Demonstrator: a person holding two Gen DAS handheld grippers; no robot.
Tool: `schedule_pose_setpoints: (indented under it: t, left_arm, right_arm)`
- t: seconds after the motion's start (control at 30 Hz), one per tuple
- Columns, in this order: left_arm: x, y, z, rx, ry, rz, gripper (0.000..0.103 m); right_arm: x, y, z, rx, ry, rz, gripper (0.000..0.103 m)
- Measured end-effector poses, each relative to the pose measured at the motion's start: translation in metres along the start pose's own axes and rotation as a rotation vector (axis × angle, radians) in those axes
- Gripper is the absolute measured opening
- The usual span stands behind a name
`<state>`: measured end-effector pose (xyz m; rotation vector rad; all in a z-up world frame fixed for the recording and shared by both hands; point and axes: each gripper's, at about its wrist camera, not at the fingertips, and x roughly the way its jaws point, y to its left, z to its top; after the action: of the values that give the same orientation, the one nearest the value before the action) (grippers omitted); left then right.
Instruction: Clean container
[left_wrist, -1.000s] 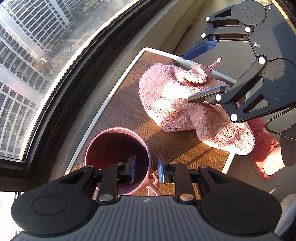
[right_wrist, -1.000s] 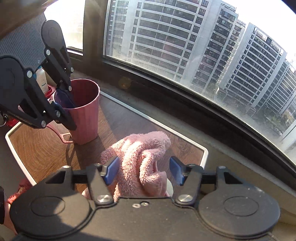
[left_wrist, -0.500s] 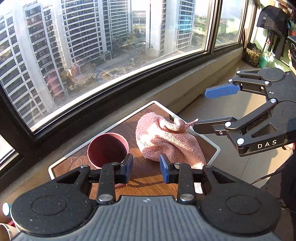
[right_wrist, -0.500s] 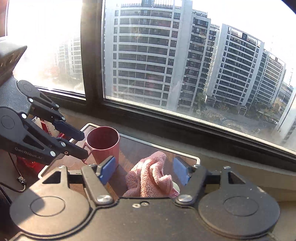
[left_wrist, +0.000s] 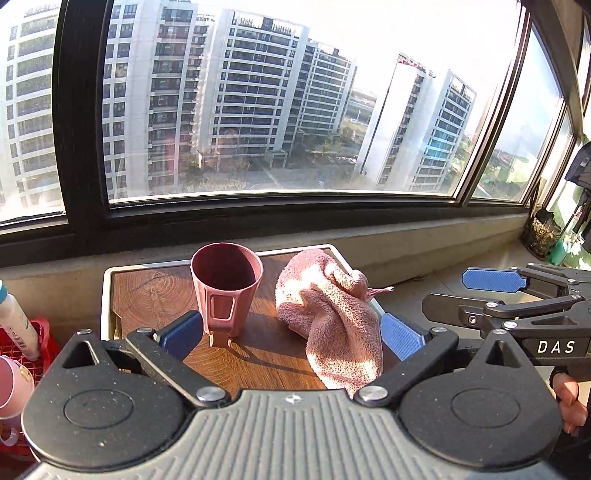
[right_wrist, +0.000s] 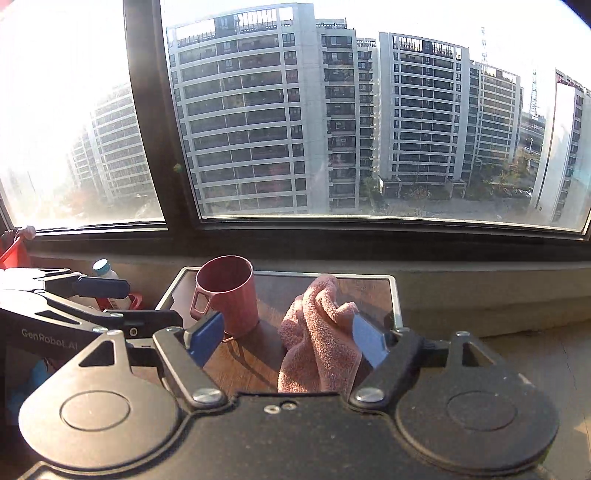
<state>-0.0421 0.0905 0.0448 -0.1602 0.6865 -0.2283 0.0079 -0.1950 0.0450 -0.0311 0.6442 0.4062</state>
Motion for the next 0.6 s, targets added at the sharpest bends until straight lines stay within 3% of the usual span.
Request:
schedule_pose_setpoints:
  t: [0.2,0.6]
  left_arm:
    - [-0.009,-0.003,-0.013,-0.007,-0.066,0.047,0.103]
    - [-0.009,0.0,-0.016,-0.017,-0.057,0.061,0.103]
  right_arm:
    - [-0.005,0.009,-0.011,-0.015,-0.047,-0.058,0.077]
    - [-0.007,0.014,-0.013,-0.041,-0.055,-0.057,0.078]
